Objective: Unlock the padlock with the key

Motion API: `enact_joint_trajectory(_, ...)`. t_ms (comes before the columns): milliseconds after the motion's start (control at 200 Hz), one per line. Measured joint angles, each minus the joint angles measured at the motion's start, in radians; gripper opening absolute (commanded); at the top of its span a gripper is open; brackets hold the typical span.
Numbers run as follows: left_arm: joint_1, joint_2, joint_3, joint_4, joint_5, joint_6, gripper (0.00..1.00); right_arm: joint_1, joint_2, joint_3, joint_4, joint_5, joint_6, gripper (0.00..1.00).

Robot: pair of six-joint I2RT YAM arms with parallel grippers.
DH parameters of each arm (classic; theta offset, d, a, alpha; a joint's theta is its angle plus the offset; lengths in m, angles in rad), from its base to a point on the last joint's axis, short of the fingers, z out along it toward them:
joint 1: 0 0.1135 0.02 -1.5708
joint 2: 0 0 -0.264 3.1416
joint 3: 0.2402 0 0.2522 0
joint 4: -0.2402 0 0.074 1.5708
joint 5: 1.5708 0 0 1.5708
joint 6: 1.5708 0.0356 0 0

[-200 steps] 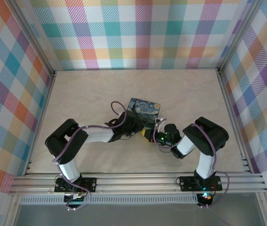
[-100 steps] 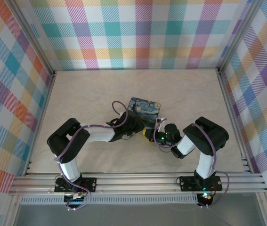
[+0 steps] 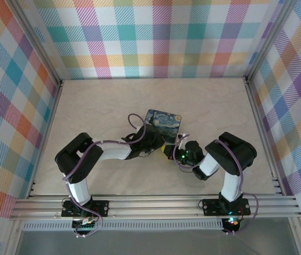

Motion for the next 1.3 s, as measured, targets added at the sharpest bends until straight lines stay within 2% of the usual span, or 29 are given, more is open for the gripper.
enact_joint_trajectory(670,-0.007,0.024,0.021,0.029,-0.008,-0.011,0.21,-0.026,-0.054,0.007,-0.083,0.006,0.016,0.0)
enact_joint_trajectory(1300,-0.032,0.035,0.03,0.023,0.0,-0.029,0.18,0.002,-0.188,-0.106,-0.134,0.032,0.04,0.0)
